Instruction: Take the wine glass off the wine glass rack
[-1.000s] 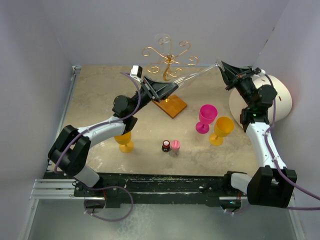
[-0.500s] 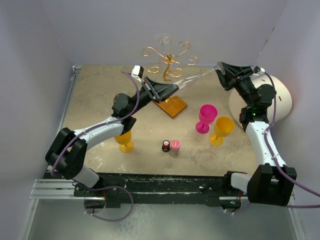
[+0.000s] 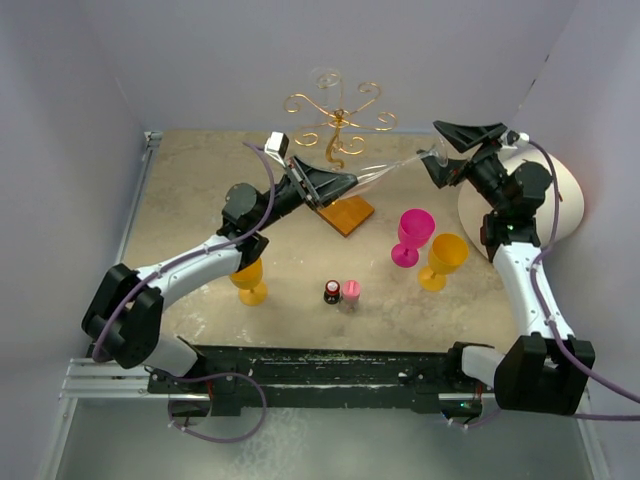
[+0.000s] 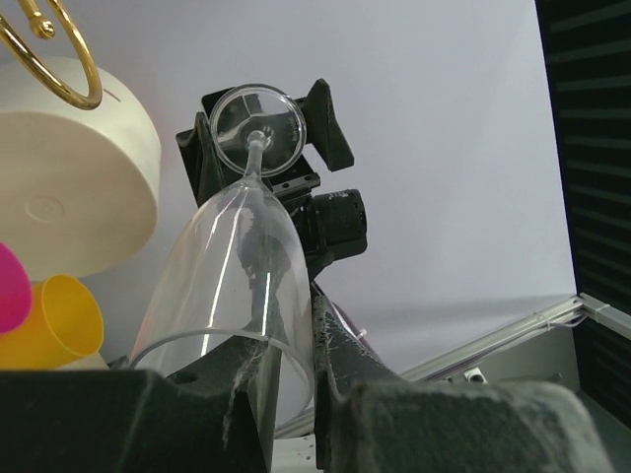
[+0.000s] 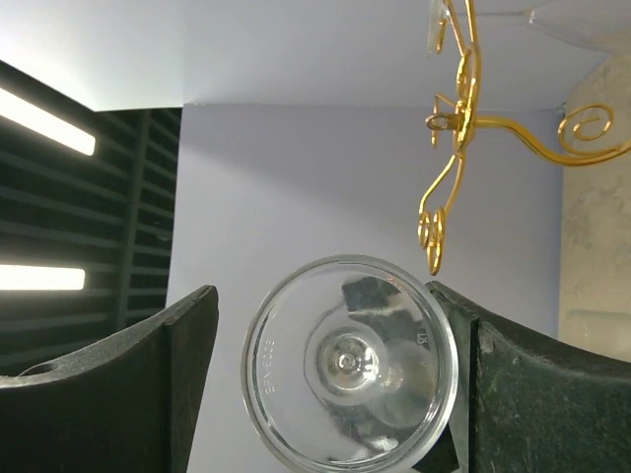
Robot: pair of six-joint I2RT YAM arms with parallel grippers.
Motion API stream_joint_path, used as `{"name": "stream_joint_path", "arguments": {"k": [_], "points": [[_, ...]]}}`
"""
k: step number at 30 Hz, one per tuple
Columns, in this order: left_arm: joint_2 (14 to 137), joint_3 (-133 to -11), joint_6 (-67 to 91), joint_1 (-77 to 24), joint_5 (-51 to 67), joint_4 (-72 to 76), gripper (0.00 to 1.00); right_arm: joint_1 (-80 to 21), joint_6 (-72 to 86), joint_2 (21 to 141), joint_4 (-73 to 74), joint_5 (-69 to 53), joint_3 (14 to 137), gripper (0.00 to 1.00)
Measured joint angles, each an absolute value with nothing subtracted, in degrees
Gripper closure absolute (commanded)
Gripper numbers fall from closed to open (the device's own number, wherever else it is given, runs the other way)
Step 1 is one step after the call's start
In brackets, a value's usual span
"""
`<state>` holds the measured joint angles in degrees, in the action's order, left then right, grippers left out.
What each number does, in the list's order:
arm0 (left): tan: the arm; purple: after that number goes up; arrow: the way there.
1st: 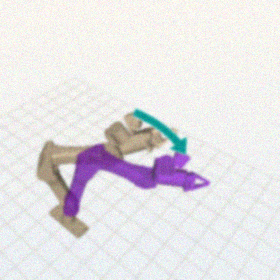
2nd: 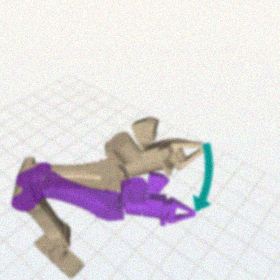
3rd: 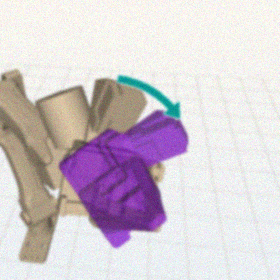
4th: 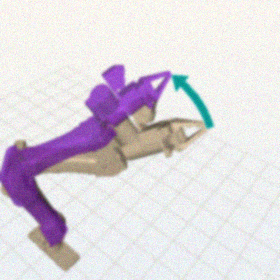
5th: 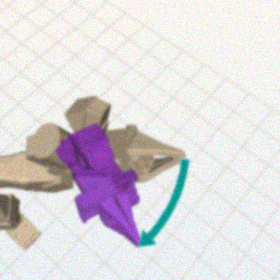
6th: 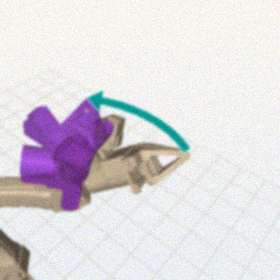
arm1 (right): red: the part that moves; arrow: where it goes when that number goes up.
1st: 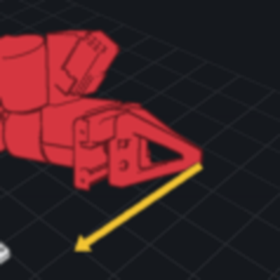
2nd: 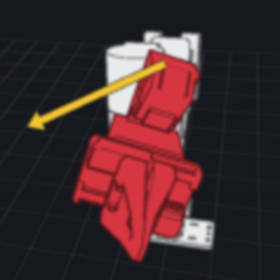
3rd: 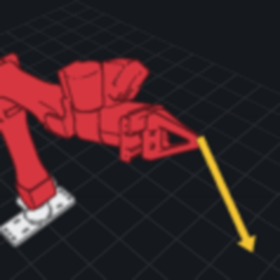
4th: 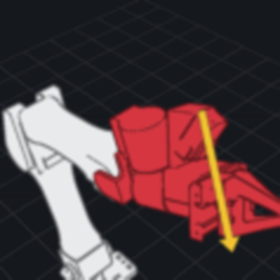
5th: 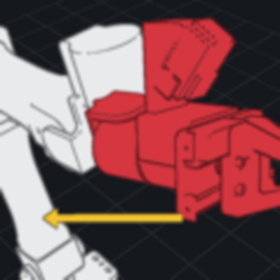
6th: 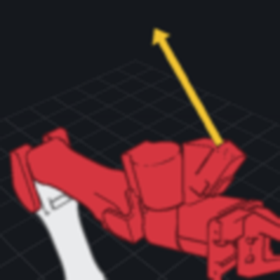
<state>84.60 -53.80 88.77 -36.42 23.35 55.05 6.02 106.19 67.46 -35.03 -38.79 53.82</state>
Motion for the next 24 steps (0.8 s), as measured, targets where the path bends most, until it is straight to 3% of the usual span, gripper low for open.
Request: {"name": "stream_joint_path", "arguments": {"k": [7, 24], "points": [[83.0, -53.8, 87.6, -36.4, 24.1, 50.8, 1.00, 6.0, 99.5, 66.1, -27.9, -39.2, 55.0, 0.00], [74.2, -53.8, 82.7, -31.8, 25.1, 35.7, 1.00, 5.9, 72.9, 60.0, -2.5, -35.0, 61.6, 0.00]]}}
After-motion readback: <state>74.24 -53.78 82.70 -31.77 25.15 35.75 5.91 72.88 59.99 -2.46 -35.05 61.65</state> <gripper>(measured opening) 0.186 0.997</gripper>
